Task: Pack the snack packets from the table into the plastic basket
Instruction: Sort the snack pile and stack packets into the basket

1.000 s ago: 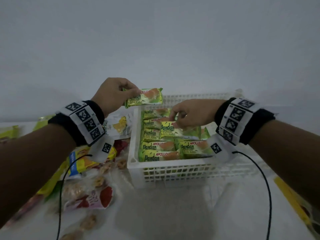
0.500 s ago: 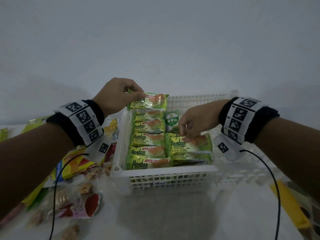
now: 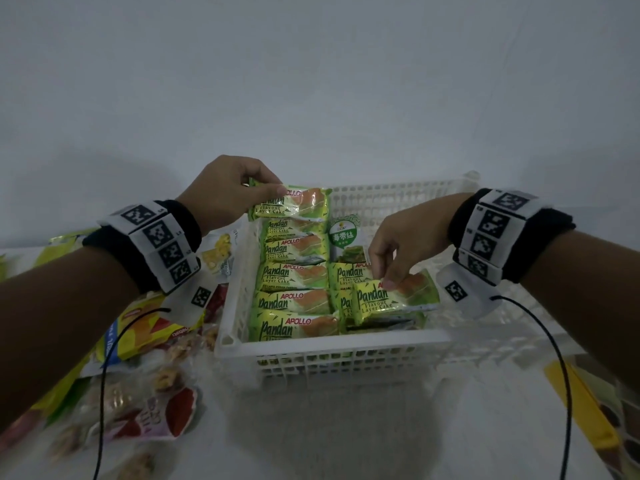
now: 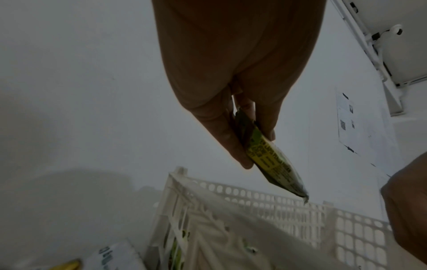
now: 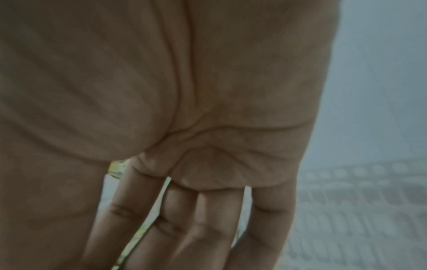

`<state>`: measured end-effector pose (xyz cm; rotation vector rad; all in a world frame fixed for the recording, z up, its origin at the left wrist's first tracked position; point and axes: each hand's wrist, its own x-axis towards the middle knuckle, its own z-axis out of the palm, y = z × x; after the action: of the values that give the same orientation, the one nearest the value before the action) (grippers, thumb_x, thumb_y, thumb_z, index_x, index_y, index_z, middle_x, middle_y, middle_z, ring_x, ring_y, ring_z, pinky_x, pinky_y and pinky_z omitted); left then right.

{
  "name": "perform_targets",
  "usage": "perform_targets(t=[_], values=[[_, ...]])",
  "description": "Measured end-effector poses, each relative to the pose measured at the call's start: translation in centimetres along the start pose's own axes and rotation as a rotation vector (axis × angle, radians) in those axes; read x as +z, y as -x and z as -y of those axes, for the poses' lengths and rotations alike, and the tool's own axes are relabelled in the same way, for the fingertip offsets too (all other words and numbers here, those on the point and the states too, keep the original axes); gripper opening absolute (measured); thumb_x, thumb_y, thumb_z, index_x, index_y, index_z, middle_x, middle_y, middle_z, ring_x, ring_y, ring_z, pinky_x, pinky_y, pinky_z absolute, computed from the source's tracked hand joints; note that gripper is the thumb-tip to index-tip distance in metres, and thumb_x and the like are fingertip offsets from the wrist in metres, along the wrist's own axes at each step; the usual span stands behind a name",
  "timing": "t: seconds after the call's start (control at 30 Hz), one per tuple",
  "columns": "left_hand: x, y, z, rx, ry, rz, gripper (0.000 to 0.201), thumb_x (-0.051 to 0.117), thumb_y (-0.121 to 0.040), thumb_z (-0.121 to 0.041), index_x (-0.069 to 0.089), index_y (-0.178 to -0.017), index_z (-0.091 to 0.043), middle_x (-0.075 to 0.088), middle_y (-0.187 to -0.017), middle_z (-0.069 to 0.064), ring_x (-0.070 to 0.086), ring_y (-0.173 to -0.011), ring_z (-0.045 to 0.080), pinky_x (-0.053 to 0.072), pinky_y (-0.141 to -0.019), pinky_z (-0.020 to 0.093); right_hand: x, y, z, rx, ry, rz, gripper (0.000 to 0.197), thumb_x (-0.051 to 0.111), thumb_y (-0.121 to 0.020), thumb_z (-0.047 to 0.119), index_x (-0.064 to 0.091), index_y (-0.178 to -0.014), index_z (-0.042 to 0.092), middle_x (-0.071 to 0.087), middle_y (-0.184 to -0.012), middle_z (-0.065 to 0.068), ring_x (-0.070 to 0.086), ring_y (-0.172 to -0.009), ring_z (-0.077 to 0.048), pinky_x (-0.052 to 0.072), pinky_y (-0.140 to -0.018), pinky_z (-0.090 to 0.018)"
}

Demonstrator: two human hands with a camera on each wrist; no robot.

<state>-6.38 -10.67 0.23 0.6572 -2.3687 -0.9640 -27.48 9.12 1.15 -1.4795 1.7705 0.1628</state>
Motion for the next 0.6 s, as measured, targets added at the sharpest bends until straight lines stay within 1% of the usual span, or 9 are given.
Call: perform_targets(t=[0.07,0.1,0.17,0.23,0.27,0.33,0.43,0.5,0.6], values=[[0.3,0.0,0.0,0.002,-0.004,0.007,0.015,0.077,-0.088,-0.033,0.078,-0.090,-0.018,0.071,-0.072,-0.016,0.049,-0.049,-0.007,0.038,-0.055,0.014,0.5,-0.5,0.4,-0.002,0.015,0.031,0.015,0.083,-0.084,0.030,0.076,-0.093,0.020,0.076,-0.084,0.008,0.071,-0.081,-0.010,0.054,-0.085,-0.026],[0.4,0.0,0.0,0.002,-0.004,0.009,0.015,0.077,-0.088,-0.033,0.078,-0.090,-0.019,0.070,-0.071,-0.017,0.049,-0.048,-0.006,0.038,-0.055,0.014,0.7,-0.7,0.5,-0.001,0.017,0.041,0.014,0.083,-0.084,0.028,0.076,-0.093,0.020,0.076,-0.081,0.009,0.069,-0.078,-0.006,0.055,-0.083,-0.025],[0.5,-0.1,0.0,0.002,-0.001,0.010,0.016,0.077,-0.088,-0.034,0.078,-0.090,-0.018,0.070,-0.070,-0.017,0.048,-0.048,-0.005,0.038,-0.055,0.015,1.0,-1.1,0.6,0.000,0.019,0.057,0.015,0.083,-0.084,0.026,0.076,-0.095,0.018,0.077,-0.085,0.004,0.069,-0.078,-0.008,0.055,-0.078,-0.023],[0.4,-0.1,0.0,0.002,0.002,0.005,0.016,0.077,-0.087,-0.035,0.078,-0.090,-0.019,0.072,-0.075,-0.013,0.048,-0.050,-0.004,0.039,-0.058,0.019,1.2,-1.4,0.7,-0.001,0.015,0.069,0.018,0.083,-0.084,0.025,0.077,-0.098,0.015,0.078,-0.093,-0.004,0.069,-0.080,-0.011,0.054,-0.075,-0.021],[0.4,-0.1,0.1,0.002,0.002,0.004,0.016,0.077,-0.087,-0.035,0.078,-0.090,-0.019,0.072,-0.076,-0.012,0.048,-0.049,-0.003,0.039,-0.058,0.019,1.3,-1.4,0.8,-0.003,0.007,0.073,0.018,0.083,-0.085,0.025,0.077,-0.098,0.014,0.078,-0.095,-0.006,0.069,-0.080,-0.012,0.053,-0.075,-0.020],[0.5,-0.1,0.1,-0.001,0.002,0.007,0.016,0.077,-0.087,-0.035,0.078,-0.090,-0.020,0.072,-0.075,-0.011,0.046,-0.048,-0.001,0.038,-0.055,0.017,1.5,-1.5,0.8,-0.003,-0.004,0.075,0.019,0.083,-0.084,0.024,0.077,-0.099,0.013,0.078,-0.095,-0.007,0.069,-0.080,-0.013,0.052,-0.074,-0.019],[0.6,0.0,0.0,0.003,0.000,0.012,0.015,0.077,-0.087,-0.035,0.078,-0.090,-0.020,0.074,-0.080,-0.008,0.048,-0.050,-0.002,0.040,-0.058,0.019,1.8,-1.6,1.1,0.003,0.000,0.066,0.022,0.084,-0.083,0.025,0.077,-0.100,0.012,0.078,-0.096,-0.009,0.069,-0.079,-0.014,0.051,-0.071,-0.015],[0.6,0.0,0.0,0.009,-0.008,0.009,0.015,0.077,-0.088,-0.035,0.078,-0.090,-0.020,0.075,-0.083,-0.006,0.048,-0.050,-0.002,0.040,-0.059,0.021,1.9,-1.8,1.2,0.001,0.005,0.066,0.023,0.085,-0.082,0.025,0.077,-0.100,0.012,0.077,-0.097,-0.012,0.069,-0.079,-0.016,0.053,-0.074,-0.019],[0.5,-0.1,0.0,0.010,-0.007,0.003,0.015,0.077,-0.087,-0.036,0.078,-0.090,-0.021,0.075,-0.083,-0.007,0.048,-0.051,-0.002,0.041,-0.059,0.022,2.0,-1.8,1.6,0.006,0.015,0.084,0.022,0.085,-0.082,0.025,0.077,-0.099,0.013,0.077,-0.095,-0.012,0.069,-0.075,-0.016,0.057,-0.083,-0.030]])
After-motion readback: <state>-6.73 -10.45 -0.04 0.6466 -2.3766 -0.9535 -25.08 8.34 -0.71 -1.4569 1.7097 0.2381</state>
